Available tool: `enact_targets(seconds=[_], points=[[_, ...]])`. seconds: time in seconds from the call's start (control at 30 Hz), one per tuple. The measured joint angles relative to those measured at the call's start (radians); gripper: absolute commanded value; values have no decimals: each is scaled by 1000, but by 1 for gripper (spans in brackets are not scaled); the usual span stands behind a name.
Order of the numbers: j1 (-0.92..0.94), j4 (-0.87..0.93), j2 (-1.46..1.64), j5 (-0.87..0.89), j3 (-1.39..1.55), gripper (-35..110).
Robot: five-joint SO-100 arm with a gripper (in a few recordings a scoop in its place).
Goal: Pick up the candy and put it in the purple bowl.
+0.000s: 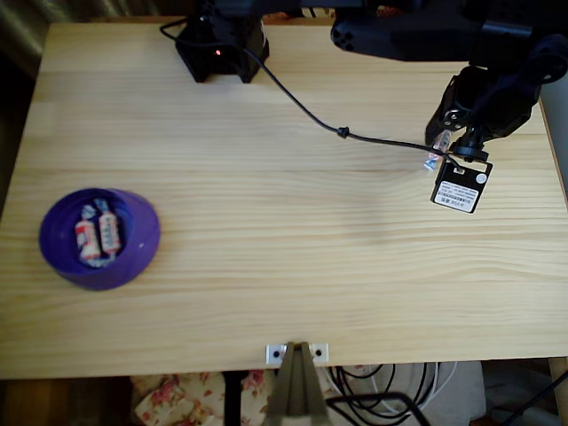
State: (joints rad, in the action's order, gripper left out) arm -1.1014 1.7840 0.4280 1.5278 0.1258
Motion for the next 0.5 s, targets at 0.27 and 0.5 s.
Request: enact_targets(seconds=[0.27,0.5], points=[[14,0,-29,0,-48,-1],[35,0,41,0,46,-1]])
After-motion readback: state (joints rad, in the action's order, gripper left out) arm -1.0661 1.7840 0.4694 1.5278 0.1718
